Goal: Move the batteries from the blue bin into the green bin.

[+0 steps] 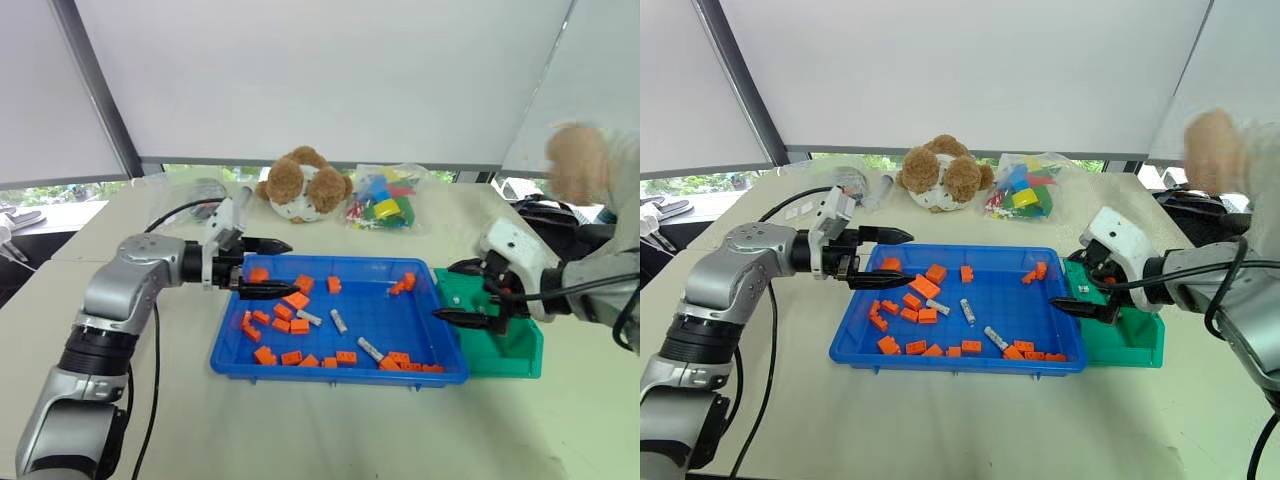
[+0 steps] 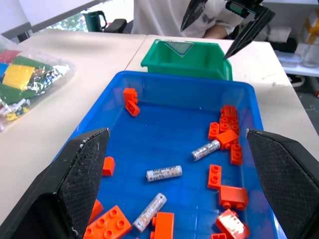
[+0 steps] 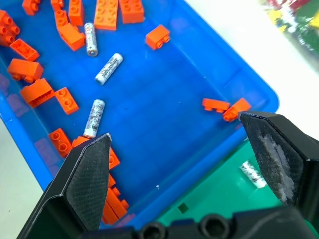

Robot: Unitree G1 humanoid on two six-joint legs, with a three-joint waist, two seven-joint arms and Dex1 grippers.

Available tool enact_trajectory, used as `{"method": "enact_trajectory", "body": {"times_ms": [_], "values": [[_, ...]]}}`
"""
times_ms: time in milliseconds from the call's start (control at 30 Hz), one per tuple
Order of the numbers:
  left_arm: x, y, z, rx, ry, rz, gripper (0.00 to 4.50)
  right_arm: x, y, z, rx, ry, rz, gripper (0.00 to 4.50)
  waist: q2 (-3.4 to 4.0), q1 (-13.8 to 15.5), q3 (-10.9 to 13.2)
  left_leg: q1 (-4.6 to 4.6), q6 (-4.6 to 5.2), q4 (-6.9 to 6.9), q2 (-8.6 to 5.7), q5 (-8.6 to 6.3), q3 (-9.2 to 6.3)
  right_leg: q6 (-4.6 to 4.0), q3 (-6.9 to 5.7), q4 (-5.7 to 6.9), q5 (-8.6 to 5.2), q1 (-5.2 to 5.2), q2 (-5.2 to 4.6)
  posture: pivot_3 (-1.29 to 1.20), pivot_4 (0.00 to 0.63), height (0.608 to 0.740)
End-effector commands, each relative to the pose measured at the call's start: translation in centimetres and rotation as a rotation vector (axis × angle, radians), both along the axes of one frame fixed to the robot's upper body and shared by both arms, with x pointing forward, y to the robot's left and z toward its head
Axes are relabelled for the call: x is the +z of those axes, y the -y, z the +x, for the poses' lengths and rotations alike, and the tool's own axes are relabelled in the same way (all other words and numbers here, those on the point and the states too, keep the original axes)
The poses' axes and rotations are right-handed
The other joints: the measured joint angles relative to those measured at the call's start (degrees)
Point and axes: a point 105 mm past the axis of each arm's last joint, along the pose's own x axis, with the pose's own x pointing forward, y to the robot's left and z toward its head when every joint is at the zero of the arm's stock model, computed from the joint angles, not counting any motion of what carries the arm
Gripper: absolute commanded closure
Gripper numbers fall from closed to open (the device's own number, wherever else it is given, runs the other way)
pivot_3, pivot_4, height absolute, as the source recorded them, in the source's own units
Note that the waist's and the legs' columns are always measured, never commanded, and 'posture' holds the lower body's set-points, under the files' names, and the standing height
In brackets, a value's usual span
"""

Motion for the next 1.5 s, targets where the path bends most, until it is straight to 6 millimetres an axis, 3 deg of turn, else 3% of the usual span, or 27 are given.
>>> {"method": "enact_trajectory", "body": {"times_ms": [33, 467, 800, 1000, 1167, 1333, 1500], "values": [[1.0, -0.2, -0.5, -0.018, 0.037, 0.004, 0.00, 1.2, -0.9, -0.2, 0.042, 0.046, 0.000, 0.03, 0.00, 0.0, 0.0, 0.00, 0.00, 0.00, 0.00, 0.00, 0.00, 0.00, 0.00, 0.00, 0.00, 0.00, 0.00, 0.00, 0.150, 0.733], [2.0, -0.2, -0.9, -0.031, 0.030, -0.046, 0.00, 0.8, -1.1, 0.6, 0.075, 0.020, 0.013, 0.03, 0.00, 0.0, 0.0, 0.00, 0.00, 0.00, 0.00, 0.00, 0.00, 0.00, 0.00, 0.00, 0.00, 0.00, 0.00, 0.00, 0.150, 0.733], [2.1, -1.0, -1.6, -0.048, 0.007, -0.026, 0.00, 0.1, -2.7, 0.8, 0.128, -0.029, 0.076, 0.03, 0.00, 0.0, 0.0, 0.00, 0.00, 0.00, 0.01, 0.00, -0.01, 0.00, -0.01, 0.01, 0.00, -0.01, 0.00, 0.00, 0.150, 0.733], [2.2, -1.8, -2.0, -0.059, -0.004, -0.011, 0.00, -0.3, -5.9, 1.3, 0.162, -0.040, 0.131, 0.03, 0.00, -0.2, 0.0, 0.00, 0.00, 0.00, 0.02, 0.00, 0.00, 0.00, -0.01, 0.02, 0.00, -0.03, 0.02, 0.00, 0.150, 0.733], [2.8, -1.6, -1.6, -0.058, 0.006, -0.007, 0.00, -1.9, -9.5, 1.8, 0.204, -0.078, 0.144, 0.03, 0.00, -0.1, 0.0, -0.01, 0.00, 0.00, 0.02, 0.00, -0.01, 0.00, -0.02, 0.04, 0.00, -0.04, 0.02, 0.00, 0.150, 0.733], [3.6, -2.0, -1.3, -0.063, 0.017, -0.025, 0.00, -3.6, -13.3, 3.9, 0.208, -0.091, 0.135, 0.03, 0.00, -0.2, 0.0, 0.00, -0.02, 0.01, 0.01, 0.01, 0.01, 0.00, -0.02, 0.06, 0.00, -0.05, 0.01, 0.00, 0.150, 0.733], [3.4, -2.2, -1.1, -0.055, 0.026, -0.016, 0.00, -5.5, -15.4, 6.0, 0.215, -0.089, 0.085, 0.03, 0.00, -0.2, 0.0, -0.03, -0.02, 0.00, 0.01, 0.01, 0.01, 0.00, -0.05, 0.08, 0.00, -0.08, 0.01, 0.00, 0.150, 0.733]]}}
